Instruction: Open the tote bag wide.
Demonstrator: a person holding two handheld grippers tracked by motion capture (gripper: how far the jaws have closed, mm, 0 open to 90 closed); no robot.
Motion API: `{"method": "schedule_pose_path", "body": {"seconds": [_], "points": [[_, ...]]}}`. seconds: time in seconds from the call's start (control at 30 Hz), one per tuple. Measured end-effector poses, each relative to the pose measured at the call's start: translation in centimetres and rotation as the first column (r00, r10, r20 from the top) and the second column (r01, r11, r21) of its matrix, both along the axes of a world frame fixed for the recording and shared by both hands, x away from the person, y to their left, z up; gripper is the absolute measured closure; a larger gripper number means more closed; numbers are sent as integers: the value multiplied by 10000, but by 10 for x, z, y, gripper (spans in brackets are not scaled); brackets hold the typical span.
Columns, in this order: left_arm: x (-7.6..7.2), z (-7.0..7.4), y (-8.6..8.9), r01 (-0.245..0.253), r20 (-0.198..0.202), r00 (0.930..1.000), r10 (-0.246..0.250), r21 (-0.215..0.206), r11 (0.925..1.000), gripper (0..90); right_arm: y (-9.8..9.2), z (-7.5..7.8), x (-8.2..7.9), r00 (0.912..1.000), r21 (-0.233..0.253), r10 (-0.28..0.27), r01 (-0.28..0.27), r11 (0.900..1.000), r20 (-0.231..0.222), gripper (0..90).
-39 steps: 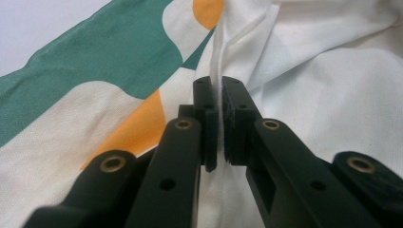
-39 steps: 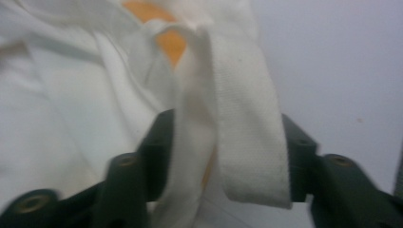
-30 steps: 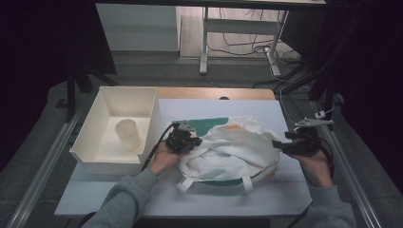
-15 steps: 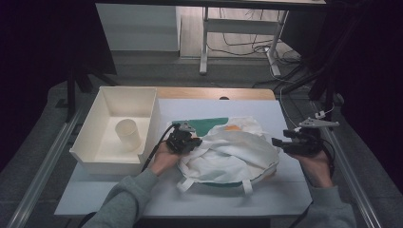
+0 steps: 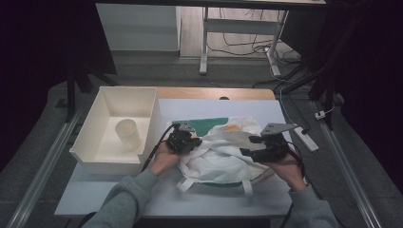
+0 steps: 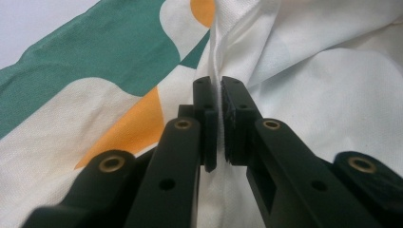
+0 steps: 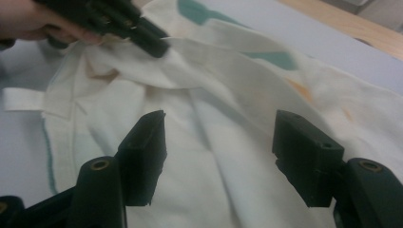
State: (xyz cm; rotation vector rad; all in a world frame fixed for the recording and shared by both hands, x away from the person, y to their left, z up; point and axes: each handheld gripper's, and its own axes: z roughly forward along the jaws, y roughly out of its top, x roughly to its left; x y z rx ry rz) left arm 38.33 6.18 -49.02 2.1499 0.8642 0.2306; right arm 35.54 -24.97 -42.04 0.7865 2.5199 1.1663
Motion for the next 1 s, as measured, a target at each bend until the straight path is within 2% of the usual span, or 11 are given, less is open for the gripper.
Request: {"method": "schedule_pose_path", "body": {"seconds": [0.2, 0.27, 0.33, 0.37, 0.4, 0.6, 0.73, 0.8, 0.9, 1.0], "points": [[-1, 0, 0, -18, 6, 10000, 18, 9, 10000, 845, 33, 3, -1, 9979, -336, 616, -622, 9975, -181, 370], [-1, 0, 0, -12, 26, 10000, 12, 14, 10000, 845, 42, -2, 2, 9970, -530, 732, -744, 9958, -250, 375], [-1, 0, 0, 17, 33, 10000, -18, 29, 10000, 845, 49, -9, 3, 9949, -560, 869, -897, 9944, -514, 381], [-1, 0, 0, 18, 31, 10000, -18, 17, 10000, 844, 53, -13, 3, 9930, -723, 994, -1040, 9919, -643, 381], [-1, -1, 0, 14, 26, 10000, -14, -3, 10000, 844, 55, -17, 3, 9924, -871, 1026, -1084, 9903, -685, 382], [-1, -2, 1, 32, 14, 10000, -32, -13, 10000, 843, 62, -34, -2, 9826, -971, 1414, -1533, 9834, -1201, 384], [-2, -2, 0, 41, 63, 10000, -41, 5, 10000, 843, 67, -43, -12, 9721, -1041, 1747, -1921, 9758, -1566, 396], [-1, -2, 1, 48, 48, 10000, -48, -19, 10000, 843, 71, -52, -18, 9663, -1265, 1879, -2114, 9692, -1757, 420], [-2, -2, 1, 56, 49, 10000, -56, -20, 10000, 843, 76, -63, -20, 9643, -1868, 1858, -2210, 9572, -1887, 478], [-2, -2, 1, 57, 50, 10000, -57, -17, 10000, 842, 77, -66, -19, 9674, -1873, 1770, -2106, 9595, -1811, 529]]}}
